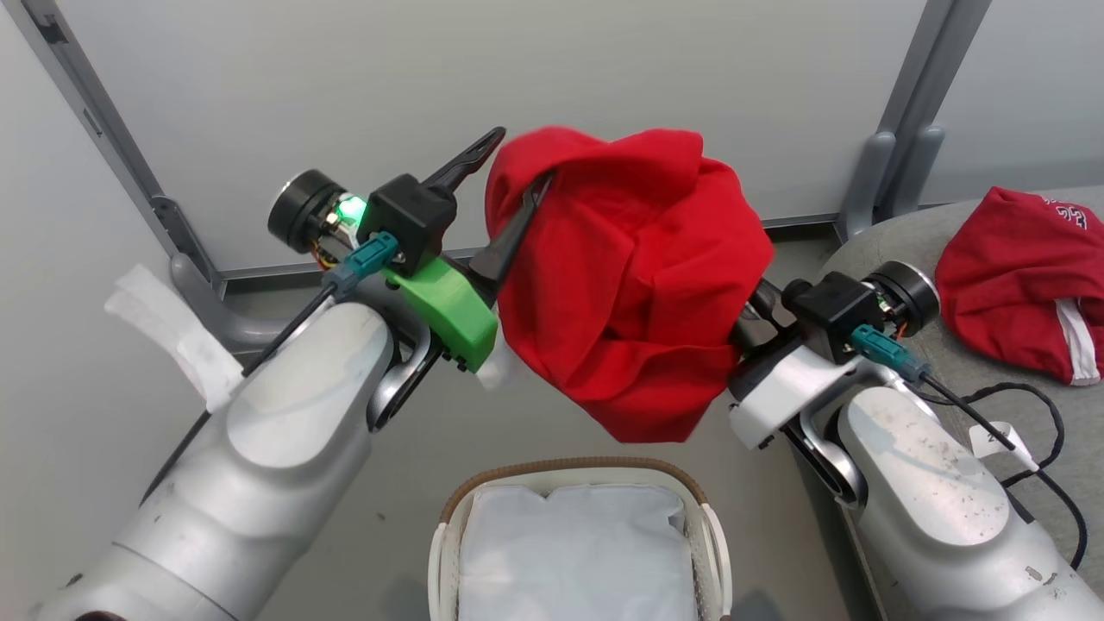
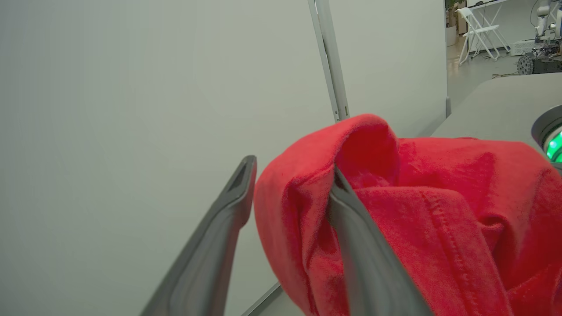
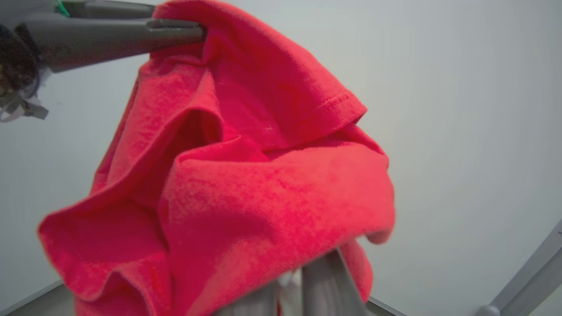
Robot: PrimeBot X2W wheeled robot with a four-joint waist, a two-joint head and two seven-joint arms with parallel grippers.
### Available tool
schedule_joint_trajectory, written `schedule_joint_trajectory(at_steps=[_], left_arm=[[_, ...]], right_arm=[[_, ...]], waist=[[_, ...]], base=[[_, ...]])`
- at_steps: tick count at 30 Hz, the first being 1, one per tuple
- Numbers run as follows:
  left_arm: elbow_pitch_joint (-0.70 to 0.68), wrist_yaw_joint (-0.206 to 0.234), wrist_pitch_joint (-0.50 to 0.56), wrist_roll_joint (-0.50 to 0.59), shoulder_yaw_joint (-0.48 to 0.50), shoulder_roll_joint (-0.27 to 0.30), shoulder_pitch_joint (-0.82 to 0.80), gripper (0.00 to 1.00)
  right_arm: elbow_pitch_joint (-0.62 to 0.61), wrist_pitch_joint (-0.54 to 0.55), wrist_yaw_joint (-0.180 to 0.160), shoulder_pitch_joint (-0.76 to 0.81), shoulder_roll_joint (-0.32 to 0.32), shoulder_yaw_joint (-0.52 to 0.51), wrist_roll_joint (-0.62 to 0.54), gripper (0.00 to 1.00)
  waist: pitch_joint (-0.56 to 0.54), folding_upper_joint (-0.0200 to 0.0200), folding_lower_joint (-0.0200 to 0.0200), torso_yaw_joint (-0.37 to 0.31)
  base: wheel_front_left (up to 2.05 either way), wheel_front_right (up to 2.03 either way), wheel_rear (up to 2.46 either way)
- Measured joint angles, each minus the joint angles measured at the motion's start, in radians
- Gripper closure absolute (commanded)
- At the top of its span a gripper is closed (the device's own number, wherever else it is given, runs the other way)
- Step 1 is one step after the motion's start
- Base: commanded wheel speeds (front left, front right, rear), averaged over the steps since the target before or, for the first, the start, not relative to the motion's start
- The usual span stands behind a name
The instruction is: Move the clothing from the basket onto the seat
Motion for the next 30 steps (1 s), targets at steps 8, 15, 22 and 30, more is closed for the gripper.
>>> schedule_joint_trajectory(at_steps=[8,15,22,30], left_arm=[[-0.022,0.0,0.0,0.027,0.082,-0.03,0.153,0.0],[-0.056,0.0,0.0,0.051,0.148,-0.084,0.31,0.0],[-0.077,0.0,0.0,0.083,0.181,-0.139,0.449,0.0],[-0.088,0.0,0.0,0.113,0.196,-0.16,0.497,0.0]], right_arm=[[-0.022,0.0,0.0,0.019,0.007,-0.067,-0.035,1.0],[-0.039,0.0,0.0,0.057,0.016,-0.133,-0.06,1.0],[-0.058,0.0,0.0,0.093,0.018,-0.173,-0.077,1.0],[-0.072,0.0,0.0,0.102,0.016,-0.207,-0.086,1.0]], waist=[[0.004,0.0,0.0,-0.001],[0.01,0.0,0.0,-0.001],[0.018,0.0,0.0,0.001],[0.025,0.0,0.0,-0.003]], base=[[0.0,0.0,0.0],[0.0,0.0,0.0],[0.0,0.0,0.0],[0.0,0.0,0.0]])
